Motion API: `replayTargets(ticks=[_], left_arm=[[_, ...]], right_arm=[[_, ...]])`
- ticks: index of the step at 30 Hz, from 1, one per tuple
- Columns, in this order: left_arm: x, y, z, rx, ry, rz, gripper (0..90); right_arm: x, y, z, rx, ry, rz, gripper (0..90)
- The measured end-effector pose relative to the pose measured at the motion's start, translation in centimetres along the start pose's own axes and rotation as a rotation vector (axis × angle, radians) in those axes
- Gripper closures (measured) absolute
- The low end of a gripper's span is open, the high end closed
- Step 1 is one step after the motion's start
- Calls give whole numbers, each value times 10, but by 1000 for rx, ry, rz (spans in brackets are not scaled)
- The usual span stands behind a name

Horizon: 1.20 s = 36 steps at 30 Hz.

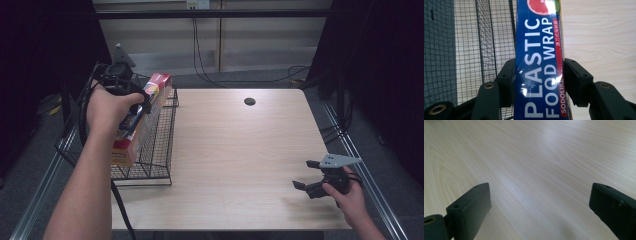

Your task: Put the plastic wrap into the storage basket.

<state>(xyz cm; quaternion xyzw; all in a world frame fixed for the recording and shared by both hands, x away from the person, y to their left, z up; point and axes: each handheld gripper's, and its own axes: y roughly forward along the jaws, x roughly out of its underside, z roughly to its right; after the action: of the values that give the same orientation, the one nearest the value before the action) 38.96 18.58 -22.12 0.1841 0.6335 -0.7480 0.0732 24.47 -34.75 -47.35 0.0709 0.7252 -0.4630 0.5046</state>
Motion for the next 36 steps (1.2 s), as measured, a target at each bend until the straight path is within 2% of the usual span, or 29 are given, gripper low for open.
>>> replayTargets(ticks=[10, 16, 36], left_arm=[[1, -6, -13, -3, -38, 14, 477], [3, -8, -21, -20, -48, 27, 476], [6, -14, -39, -36, -86, 39, 475]], right_arm=[[0, 0, -1, 5, -1, 3, 36], [0, 0, 0, 6, 0, 3, 36], [-1, -1, 0, 13, -4, 11, 36]])
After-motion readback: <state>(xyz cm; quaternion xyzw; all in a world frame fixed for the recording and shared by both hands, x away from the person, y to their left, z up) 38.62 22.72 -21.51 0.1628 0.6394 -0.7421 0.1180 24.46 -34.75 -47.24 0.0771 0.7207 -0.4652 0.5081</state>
